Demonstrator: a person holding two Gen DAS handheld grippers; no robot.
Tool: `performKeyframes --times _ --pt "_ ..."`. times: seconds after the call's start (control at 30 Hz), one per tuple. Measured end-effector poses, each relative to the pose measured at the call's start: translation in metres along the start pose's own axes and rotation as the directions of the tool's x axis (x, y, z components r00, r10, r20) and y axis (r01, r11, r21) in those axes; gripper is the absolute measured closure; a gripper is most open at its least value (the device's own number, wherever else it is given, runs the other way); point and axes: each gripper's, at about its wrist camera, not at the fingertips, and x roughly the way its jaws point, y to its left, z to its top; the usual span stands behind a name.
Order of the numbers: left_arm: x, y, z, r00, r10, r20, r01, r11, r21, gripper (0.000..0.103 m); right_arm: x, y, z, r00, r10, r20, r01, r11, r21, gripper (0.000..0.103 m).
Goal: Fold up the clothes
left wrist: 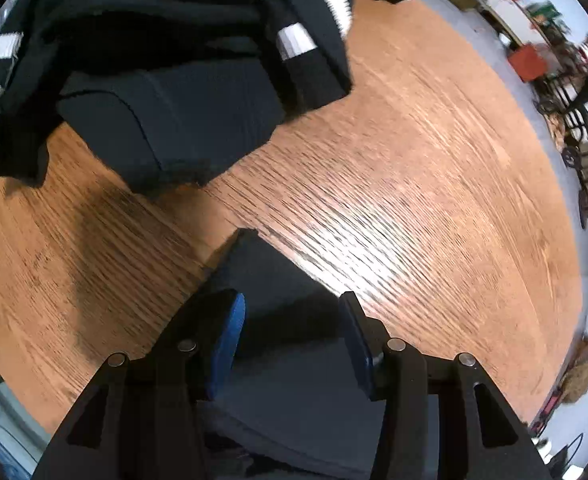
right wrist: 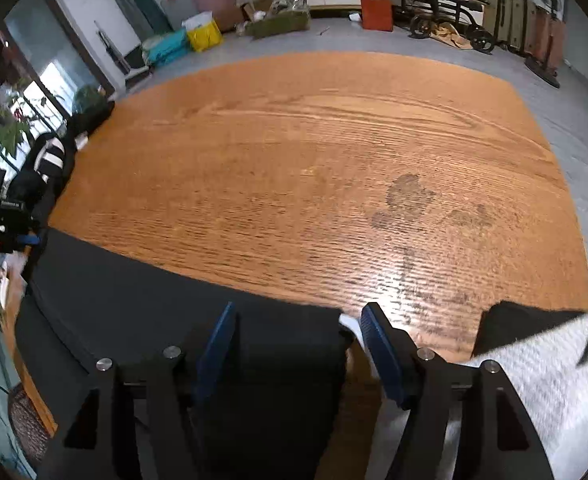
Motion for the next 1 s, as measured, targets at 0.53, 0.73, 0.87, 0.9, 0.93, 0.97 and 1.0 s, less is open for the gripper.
performKeyframes --times 0.53,0.73,0.87,0.9,0.93,0.97,1.0 --pt "0.005 -0.007 -0.018 0.997 0.038 -0.062 -0.035 0.998 0.051 0.053 0.016 0.002 -0.001 0.998 0.063 -0.014 -0.063 0.998 -0.015 0.036" --pt "0.008 -0.004 -0.018 0.993 0.018 -0.117 -0.017 1.000 0.010 0.051 0.014 0.001 0.000 0.996 0.092 -0.010 -0.092 0.996 -0.020 0.033" --pt "0.010 -0.016 -0.027 0.991 0.065 -0.118 -0.058 0.996 0.063 0.048 0.009 -0.001 -0.004 0.994 0.111 0.000 -0.111 0.993 -0.033 0.031" --pt "0.012 -0.021 -0.030 0.989 0.088 -0.115 -0.079 0.993 0.086 0.047 0.008 -0.001 -0.004 0.993 0.116 0.003 -0.116 0.993 -0.037 0.031" --pt "0.013 -0.025 -0.033 0.988 0.107 -0.111 -0.096 0.990 0.105 0.046 0.007 -0.002 -0.005 0.993 0.121 0.005 -0.121 0.992 -0.040 0.031" --pt "0.014 -0.028 -0.035 0.987 0.117 -0.109 -0.104 0.988 0.116 0.042 0.005 -0.001 -0.005 0.992 0.122 0.017 -0.121 0.992 -0.044 0.031" --pt "0.015 -0.031 -0.037 0.986 0.125 -0.107 -0.111 0.986 0.128 0.040 0.001 0.000 -0.004 0.992 0.119 0.037 -0.116 0.992 -0.057 0.031"
